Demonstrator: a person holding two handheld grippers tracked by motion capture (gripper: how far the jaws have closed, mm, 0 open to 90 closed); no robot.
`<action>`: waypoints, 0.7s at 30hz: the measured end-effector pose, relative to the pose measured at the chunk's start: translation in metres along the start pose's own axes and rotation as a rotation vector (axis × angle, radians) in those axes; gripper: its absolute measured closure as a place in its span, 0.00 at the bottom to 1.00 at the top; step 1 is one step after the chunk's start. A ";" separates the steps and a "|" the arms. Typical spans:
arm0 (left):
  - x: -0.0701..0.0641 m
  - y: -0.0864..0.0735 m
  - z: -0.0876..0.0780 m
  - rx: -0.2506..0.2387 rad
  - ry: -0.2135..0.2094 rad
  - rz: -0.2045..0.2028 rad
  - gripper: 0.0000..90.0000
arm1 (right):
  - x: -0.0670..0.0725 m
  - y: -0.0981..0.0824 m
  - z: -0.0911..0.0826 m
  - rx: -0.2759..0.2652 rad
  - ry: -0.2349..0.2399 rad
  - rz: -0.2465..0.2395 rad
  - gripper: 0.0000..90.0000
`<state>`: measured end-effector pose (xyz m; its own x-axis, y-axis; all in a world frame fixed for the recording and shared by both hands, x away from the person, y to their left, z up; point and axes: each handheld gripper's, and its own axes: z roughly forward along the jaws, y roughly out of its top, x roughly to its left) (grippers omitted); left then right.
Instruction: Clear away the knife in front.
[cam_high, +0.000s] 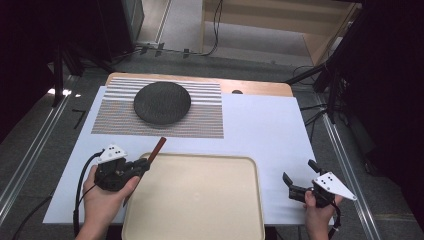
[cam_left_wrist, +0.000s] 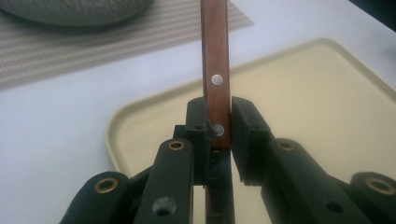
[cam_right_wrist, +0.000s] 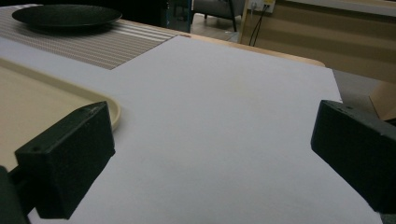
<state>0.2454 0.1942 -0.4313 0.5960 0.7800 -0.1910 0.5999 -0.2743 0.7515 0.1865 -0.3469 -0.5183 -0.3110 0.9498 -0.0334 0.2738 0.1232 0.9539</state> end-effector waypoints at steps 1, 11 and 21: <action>-0.002 -0.003 0.001 0.005 -0.004 -0.005 0.86 | 0.000 0.000 0.000 0.000 0.000 0.000 0.00; -0.008 -0.036 0.012 0.021 -0.028 -0.089 0.86 | 0.000 0.000 0.000 0.001 0.000 0.001 0.00; -0.004 -0.053 0.022 0.043 0.019 -0.125 0.86 | 0.000 0.000 0.000 0.002 0.000 0.000 0.00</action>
<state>0.2225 0.1931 -0.4842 0.5053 0.8198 -0.2694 0.6917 -0.1982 0.6945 0.1867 -0.3467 -0.5182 -0.3108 0.9499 -0.0335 0.2754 0.1237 0.9533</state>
